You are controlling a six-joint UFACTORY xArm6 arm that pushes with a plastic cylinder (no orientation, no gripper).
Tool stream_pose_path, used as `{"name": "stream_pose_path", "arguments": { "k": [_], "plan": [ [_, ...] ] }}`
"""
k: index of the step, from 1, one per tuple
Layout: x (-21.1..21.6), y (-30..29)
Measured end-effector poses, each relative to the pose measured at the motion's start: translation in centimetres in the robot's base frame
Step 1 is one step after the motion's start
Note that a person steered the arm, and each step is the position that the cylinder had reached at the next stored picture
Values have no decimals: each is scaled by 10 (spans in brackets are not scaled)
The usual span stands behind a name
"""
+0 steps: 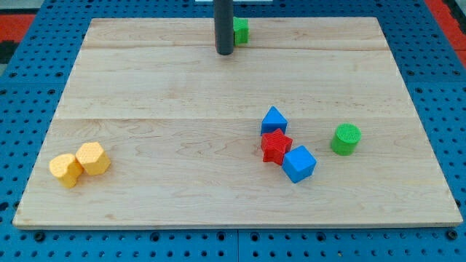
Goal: Slightly touch the blue cube which is close to the red star
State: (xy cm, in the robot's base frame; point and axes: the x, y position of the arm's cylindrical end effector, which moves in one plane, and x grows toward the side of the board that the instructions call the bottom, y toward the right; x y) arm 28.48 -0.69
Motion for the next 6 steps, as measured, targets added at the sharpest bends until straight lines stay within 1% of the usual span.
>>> {"name": "stream_pose_path", "arguments": {
  "k": [1,2,3,4,5,6],
  "plan": [
    [35,76],
    [88,177],
    [147,239],
    [207,224],
    [237,181],
    [266,124]
  ]
}}
